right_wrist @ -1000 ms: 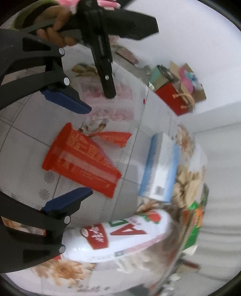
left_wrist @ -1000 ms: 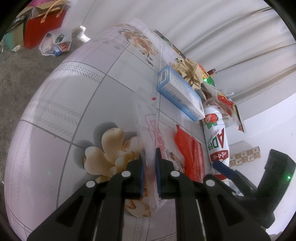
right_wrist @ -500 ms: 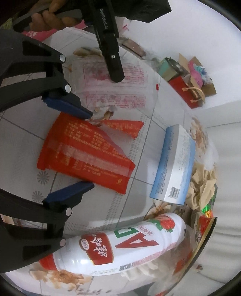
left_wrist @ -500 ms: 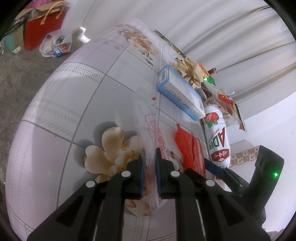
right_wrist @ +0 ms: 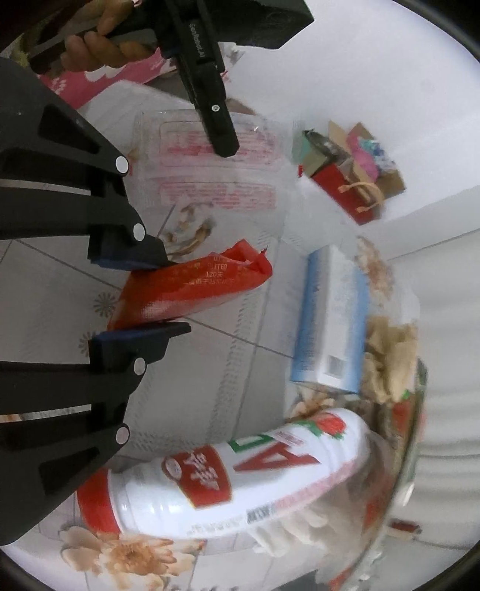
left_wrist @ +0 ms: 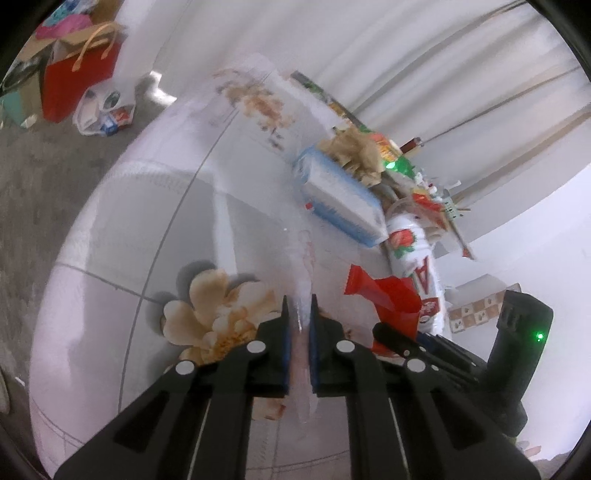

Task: Collect trash
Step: 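Carry bag and red wrapper to the blue wastebasket and release both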

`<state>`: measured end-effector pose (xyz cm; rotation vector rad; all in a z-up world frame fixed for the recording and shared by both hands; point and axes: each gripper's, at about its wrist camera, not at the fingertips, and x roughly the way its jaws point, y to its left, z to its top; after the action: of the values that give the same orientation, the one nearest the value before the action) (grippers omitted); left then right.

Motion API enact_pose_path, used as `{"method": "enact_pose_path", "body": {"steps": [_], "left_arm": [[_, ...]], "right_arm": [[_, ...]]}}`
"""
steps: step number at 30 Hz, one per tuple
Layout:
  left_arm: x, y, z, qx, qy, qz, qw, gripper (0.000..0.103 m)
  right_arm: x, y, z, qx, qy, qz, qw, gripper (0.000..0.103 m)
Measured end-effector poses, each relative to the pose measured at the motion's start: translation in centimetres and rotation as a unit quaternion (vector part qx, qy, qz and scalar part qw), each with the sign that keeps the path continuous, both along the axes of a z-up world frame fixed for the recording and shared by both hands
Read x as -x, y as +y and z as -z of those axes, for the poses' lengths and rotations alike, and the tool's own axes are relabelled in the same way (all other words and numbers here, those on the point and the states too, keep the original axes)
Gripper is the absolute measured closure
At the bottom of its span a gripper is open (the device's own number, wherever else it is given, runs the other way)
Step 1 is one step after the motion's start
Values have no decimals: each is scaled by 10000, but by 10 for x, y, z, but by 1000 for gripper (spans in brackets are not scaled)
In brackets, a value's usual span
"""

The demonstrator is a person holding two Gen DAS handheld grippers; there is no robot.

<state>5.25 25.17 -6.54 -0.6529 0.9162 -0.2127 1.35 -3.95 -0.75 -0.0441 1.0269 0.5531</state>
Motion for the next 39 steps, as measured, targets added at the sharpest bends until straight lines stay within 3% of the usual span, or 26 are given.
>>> {"method": "enact_pose_path", "body": {"steps": [4, 9, 14, 16, 19, 23, 26, 30, 35, 39], "left_arm": [[0, -7, -26, -47, -237, 158, 9996, 97], [-13, -36, -63, -121, -537, 690, 9961, 97], [-38, -92, -107, -166, -965, 1511, 9837, 97], [-56, -134, -129, -257, -1141, 2036, 9720, 97], [-75, -198, -150, -341, -1274, 2787, 9513, 97], [-105, -324, -160, -549, -1207, 3923, 9102, 97], [-125, -422, -144, -676, -858, 4560, 8833, 97], [-148, -536, -92, -951, -105, 5073, 8564, 96], [-173, -633, 3, -1481, 877, 5158, 8392, 96], [-189, -678, 57, -1944, 1163, 5182, 8247, 96]], "right_arm": [[9, -16, -24, -330, -300, 34, 9990, 80], [22, -57, -57, -903, -739, 278, 9928, 80], [35, -128, -85, -1442, -1107, 994, 9783, 80], [37, -153, -90, -1636, -1233, 1391, 9689, 80], [53, -229, -94, -1889, -1434, 2359, 9424, 80], [75, -327, -78, -1848, -1446, 3723, 8980, 80], [90, -406, -45, -1962, -1057, 4599, 8595, 79], [88, -479, 16, -2187, -369, 5192, 8254, 79], [63, -533, 114, -2898, 725, 5580, 7742, 79], [37, -555, 161, -2997, 1189, 5746, 7523, 76]]}}
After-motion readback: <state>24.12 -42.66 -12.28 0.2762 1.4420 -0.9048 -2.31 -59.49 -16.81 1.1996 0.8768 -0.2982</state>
